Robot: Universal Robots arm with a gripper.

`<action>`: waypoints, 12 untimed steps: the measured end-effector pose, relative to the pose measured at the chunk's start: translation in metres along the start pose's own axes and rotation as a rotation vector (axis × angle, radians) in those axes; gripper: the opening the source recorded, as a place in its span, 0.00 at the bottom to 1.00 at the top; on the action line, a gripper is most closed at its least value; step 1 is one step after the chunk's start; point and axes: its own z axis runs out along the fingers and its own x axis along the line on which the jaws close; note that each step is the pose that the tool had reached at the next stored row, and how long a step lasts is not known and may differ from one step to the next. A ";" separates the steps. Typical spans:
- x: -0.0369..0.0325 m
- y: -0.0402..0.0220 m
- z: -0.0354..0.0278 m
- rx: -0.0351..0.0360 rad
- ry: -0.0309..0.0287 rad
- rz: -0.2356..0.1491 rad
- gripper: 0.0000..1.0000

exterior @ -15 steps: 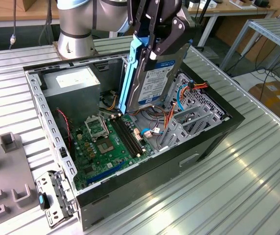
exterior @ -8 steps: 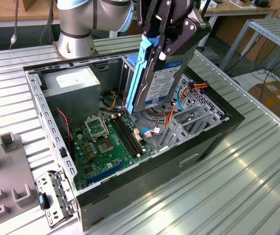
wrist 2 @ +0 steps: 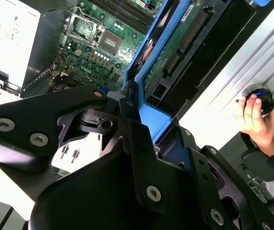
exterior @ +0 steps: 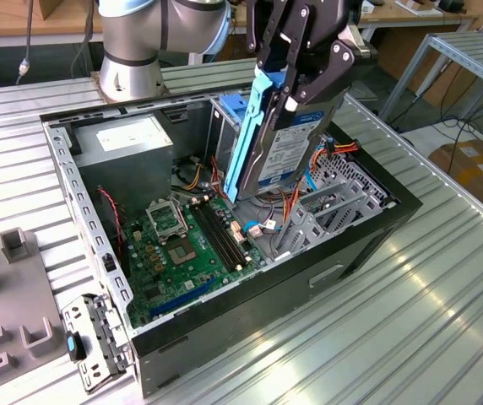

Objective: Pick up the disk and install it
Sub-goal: 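Insert the disk into the insertion slot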

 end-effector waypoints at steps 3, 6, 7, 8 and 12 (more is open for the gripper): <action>0.0024 -0.0029 0.0001 -0.0006 -0.0001 0.000 0.37; 0.0044 -0.0058 0.0001 -0.0012 0.0000 0.000 0.37; 0.0049 -0.0065 0.0001 -0.0013 0.0001 0.000 0.37; 0.0054 -0.0073 0.0001 -0.0015 0.0000 0.000 0.37; 0.0089 -0.0110 0.0001 -0.0022 0.0000 0.000 0.37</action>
